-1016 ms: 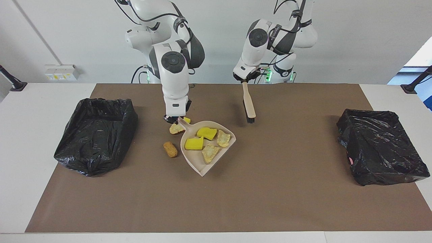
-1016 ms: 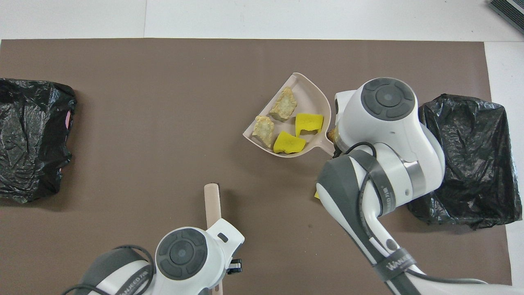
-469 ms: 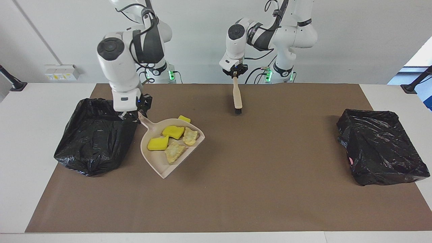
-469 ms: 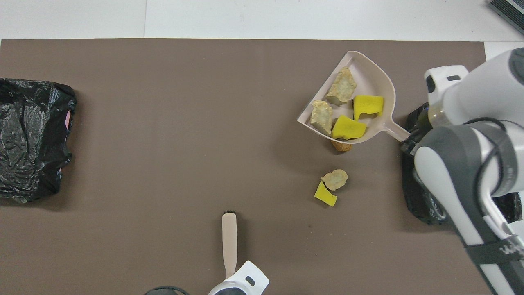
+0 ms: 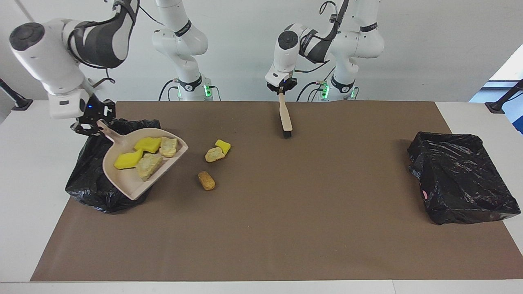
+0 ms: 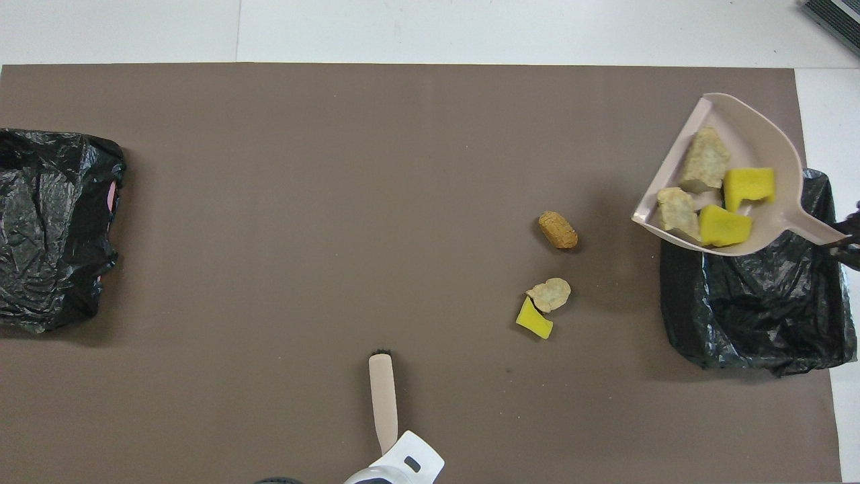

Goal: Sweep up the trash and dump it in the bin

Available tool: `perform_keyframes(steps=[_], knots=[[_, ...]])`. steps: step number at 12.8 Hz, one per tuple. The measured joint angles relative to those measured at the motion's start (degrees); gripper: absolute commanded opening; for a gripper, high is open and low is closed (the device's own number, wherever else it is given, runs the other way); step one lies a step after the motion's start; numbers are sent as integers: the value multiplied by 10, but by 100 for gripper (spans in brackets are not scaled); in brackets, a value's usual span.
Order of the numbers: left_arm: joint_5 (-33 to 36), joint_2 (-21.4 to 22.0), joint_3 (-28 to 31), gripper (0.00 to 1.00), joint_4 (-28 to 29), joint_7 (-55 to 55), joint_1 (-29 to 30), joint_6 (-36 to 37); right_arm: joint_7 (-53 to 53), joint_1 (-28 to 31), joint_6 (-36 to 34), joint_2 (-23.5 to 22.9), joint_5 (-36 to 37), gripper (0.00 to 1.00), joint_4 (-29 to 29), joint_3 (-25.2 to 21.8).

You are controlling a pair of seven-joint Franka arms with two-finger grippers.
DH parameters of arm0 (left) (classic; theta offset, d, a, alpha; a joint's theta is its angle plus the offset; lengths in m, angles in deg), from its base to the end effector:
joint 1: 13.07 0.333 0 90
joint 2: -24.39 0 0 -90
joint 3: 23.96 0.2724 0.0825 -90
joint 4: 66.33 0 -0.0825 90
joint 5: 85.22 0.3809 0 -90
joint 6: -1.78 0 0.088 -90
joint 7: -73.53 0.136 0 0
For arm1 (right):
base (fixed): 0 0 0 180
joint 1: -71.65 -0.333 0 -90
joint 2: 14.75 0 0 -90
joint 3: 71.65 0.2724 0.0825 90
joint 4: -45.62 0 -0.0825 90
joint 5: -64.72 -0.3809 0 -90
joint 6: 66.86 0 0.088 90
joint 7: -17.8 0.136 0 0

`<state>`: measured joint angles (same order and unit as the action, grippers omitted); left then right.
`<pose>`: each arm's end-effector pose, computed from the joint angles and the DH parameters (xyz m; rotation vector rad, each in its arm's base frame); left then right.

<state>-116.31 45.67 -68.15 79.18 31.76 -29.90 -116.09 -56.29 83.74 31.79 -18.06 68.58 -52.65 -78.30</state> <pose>0.1890 -0.3721 0.2848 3.1151 0.0398 -0.4007 0.5363 -0.1895 0.4648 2.7588 1.4678 -0.1374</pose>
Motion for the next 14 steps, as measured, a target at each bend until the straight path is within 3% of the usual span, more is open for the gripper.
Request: perform_keyframes(steps=[3, 4, 8, 9, 11, 14], knots=[[-39, 22, -1, 0, 23, -6, -21, -29, -52, 67, 5, 3, 72, 0, 3, -2], [-42, 26, 0, 9, 26, -6, -21, -29, -53, 72, 15, 4, 108, 0, 2, -2], [-43, 27, 4, 14, 32, -5, -15, -28, -53, 65, 74, 4, 254, 0, -17, 8], [-43, 26, 5, 17, 33, -2, -13, -28, -53, 61, 87, 5, 283, 0, -28, 8], [-43, 26, 6, 34, 33, 14, -11, -27, -53, 46, 106, 8, 341, 0, -53, 9], [-43, 24, 8, 39, 33, 63, 2, -8, -51, 35, 129, 10, 411, 0, -87, 9]])
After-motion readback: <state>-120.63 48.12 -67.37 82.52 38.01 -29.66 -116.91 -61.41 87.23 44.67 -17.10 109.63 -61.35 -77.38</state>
